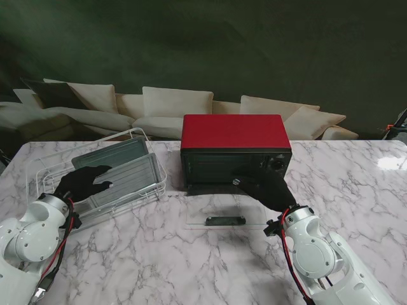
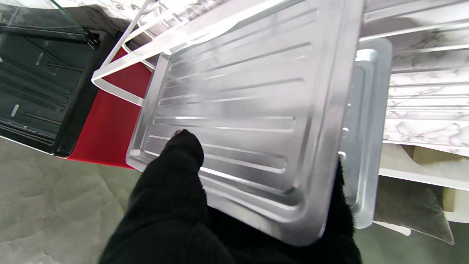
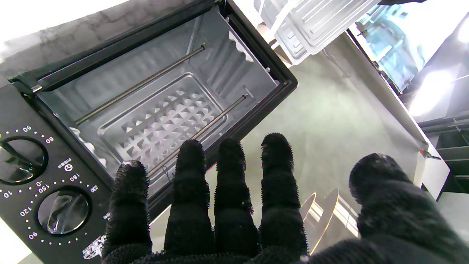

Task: Slide the trays into the oven

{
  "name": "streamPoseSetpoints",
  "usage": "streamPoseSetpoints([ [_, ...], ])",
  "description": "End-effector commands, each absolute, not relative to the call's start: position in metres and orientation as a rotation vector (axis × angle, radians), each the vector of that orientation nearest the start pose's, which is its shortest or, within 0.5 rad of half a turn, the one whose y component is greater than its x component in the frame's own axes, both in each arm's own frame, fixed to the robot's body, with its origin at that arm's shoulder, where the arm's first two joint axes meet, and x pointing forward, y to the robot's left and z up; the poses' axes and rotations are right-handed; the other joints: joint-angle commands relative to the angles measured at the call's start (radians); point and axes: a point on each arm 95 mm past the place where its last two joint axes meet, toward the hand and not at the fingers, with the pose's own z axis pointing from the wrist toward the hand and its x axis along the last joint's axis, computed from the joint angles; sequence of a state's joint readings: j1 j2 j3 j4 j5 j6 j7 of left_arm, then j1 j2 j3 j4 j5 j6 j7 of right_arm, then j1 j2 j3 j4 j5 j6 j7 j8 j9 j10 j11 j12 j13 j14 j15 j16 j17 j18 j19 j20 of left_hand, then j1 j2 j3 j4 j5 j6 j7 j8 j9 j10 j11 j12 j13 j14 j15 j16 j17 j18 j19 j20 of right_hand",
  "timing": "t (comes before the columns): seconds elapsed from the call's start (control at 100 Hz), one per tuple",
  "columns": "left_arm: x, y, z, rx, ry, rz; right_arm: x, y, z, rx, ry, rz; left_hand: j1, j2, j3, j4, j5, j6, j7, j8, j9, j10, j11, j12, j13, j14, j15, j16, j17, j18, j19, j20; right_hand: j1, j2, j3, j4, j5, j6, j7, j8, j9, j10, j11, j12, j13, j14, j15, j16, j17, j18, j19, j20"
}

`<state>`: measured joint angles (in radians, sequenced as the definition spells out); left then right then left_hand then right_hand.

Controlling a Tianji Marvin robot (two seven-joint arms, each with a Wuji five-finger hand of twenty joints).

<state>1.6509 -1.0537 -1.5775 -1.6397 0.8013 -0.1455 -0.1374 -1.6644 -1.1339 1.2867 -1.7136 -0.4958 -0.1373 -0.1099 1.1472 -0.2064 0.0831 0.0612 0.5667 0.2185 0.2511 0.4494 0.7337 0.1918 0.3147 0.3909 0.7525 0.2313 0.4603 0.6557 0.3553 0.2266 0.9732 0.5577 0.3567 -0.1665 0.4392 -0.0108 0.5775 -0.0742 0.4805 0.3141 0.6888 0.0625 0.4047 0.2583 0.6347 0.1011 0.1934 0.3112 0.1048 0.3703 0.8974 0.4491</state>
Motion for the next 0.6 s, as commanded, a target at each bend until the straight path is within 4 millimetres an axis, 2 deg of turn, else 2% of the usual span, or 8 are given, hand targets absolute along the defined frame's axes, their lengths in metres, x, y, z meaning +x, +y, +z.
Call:
streamPoseSetpoints([
  [0.0, 0.403, 0.125, -0.296, -1.44, 1.357, -1.426, 0.379, 0.006, -0.297, -1.991, -1.4, -2.554, 0.08, -0.043, 0.041, 0.007, 0.105, -0.036, 0.043, 0.029, 0.064, -0.014, 0.01, 0.057, 0.043, -0.01, 0.024, -0.008, 0.022, -0.016, 0.048, -0.029, 0.022, 0.01, 0.005, -0.011, 0.002, -0.016, 0.011, 0.017, 0.022, -0.003, 0.026, 0.012, 0.017, -0.001, 0.019, 0.011, -0.008, -0.022, 0.013, 0.012],
  [0.04, 0.403, 0.125, -0.296, -1.443, 1.355, -1.426, 0.38, 0.006, -0.298, -1.991, -1.4, -2.553, 0.101, -0.051, 0.05, 0.004, 0.129, -0.05, 0.062, 0.034, 0.095, -0.012, 0.004, 0.08, 0.064, -0.011, 0.03, -0.008, 0.039, -0.018, 0.058, -0.031, 0.022, 0.01, 0.005, -0.011, 0.002, -0.017, 0.01, 0.017, 0.024, -0.001, 0.027, 0.012, 0.017, 0.0, 0.02, 0.011, -0.008, -0.021, 0.013, 0.013],
  [0.07, 0.403, 0.124, -0.296, -1.445, 1.352, -1.427, 0.38, 0.006, -0.298, -1.991, -1.4, -2.552, 0.117, -0.054, 0.06, -0.002, 0.145, -0.063, 0.086, 0.029, 0.136, -0.038, -0.027, 0.118, 0.081, -0.013, 0.037, -0.009, 0.053, -0.02, 0.071, -0.039, 0.023, 0.01, 0.005, -0.011, 0.003, -0.017, 0.011, 0.017, 0.025, 0.0, 0.027, 0.013, 0.018, -0.002, 0.02, 0.011, -0.008, -0.021, 0.013, 0.013],
  [0.14, 0.403, 0.123, -0.297, -1.45, 1.35, -1.427, 0.38, 0.006, -0.298, -1.99, -1.401, -2.552, 0.143, -0.06, 0.086, -0.009, 0.198, -0.089, 0.143, 0.04, 0.204, -0.052, -0.031, 0.132, 0.125, -0.018, 0.05, -0.01, 0.088, -0.024, 0.091, -0.042, 0.022, 0.01, 0.005, -0.011, 0.001, -0.017, 0.01, 0.017, 0.026, -0.002, 0.028, 0.014, 0.018, -0.001, 0.02, 0.011, -0.007, -0.021, 0.013, 0.013],
  [0.18, 0.403, 0.123, -0.297, -1.454, 1.347, -1.426, 0.38, 0.006, -0.298, -1.99, -1.401, -2.551, 0.144, -0.062, 0.113, -0.026, 0.216, -0.098, 0.183, 0.032, 0.232, -0.057, -0.034, 0.139, 0.146, -0.016, 0.054, -0.015, 0.107, -0.025, 0.104, -0.049, 0.023, 0.01, 0.005, -0.011, 0.001, -0.016, 0.01, 0.018, 0.028, 0.001, 0.029, 0.015, 0.019, -0.001, 0.021, 0.011, -0.008, -0.021, 0.013, 0.013],
  [0.32, 0.404, 0.121, -0.298, -1.462, 1.321, -1.436, 0.38, 0.007, -0.298, -1.992, -1.4, -2.55, 0.144, -0.068, 0.13, -0.031, 0.252, -0.119, 0.301, 0.03, 0.286, -0.05, -0.011, 0.156, 0.204, -0.01, 0.075, -0.028, 0.162, -0.021, 0.142, -0.069, 0.022, 0.011, 0.004, -0.011, 0.001, -0.015, 0.01, 0.018, 0.033, 0.001, 0.031, 0.017, 0.021, 0.0, 0.022, 0.012, -0.007, -0.02, 0.013, 0.013],
  [0.39, 0.404, 0.121, -0.298, -1.46, 1.297, -1.455, 0.38, 0.007, -0.298, -1.993, -1.399, -2.549, 0.144, -0.071, 0.134, -0.034, 0.266, -0.126, 0.328, 0.042, 0.304, -0.046, -0.003, 0.164, 0.232, -0.025, 0.083, -0.032, 0.189, -0.023, 0.156, -0.07, 0.022, 0.011, 0.004, -0.011, 0.0, -0.015, 0.01, 0.018, 0.035, 0.002, 0.032, 0.018, 0.022, 0.0, 0.022, 0.012, -0.007, -0.02, 0.013, 0.014],
  [0.59, 0.402, 0.12, -0.286, -1.443, 1.248, -1.521, 0.38, 0.007, -0.298, -1.995, -1.401, -2.547, 0.142, -0.087, 0.148, -0.047, 0.299, -0.121, 0.376, 0.059, 0.347, -0.033, -0.005, 0.181, 0.29, -0.012, 0.091, -0.059, 0.255, -0.025, 0.181, -0.085, 0.021, 0.013, 0.003, -0.011, -0.002, -0.015, 0.009, 0.018, 0.04, 0.003, 0.034, 0.021, 0.025, 0.002, 0.024, 0.013, -0.007, -0.02, 0.013, 0.014],
])
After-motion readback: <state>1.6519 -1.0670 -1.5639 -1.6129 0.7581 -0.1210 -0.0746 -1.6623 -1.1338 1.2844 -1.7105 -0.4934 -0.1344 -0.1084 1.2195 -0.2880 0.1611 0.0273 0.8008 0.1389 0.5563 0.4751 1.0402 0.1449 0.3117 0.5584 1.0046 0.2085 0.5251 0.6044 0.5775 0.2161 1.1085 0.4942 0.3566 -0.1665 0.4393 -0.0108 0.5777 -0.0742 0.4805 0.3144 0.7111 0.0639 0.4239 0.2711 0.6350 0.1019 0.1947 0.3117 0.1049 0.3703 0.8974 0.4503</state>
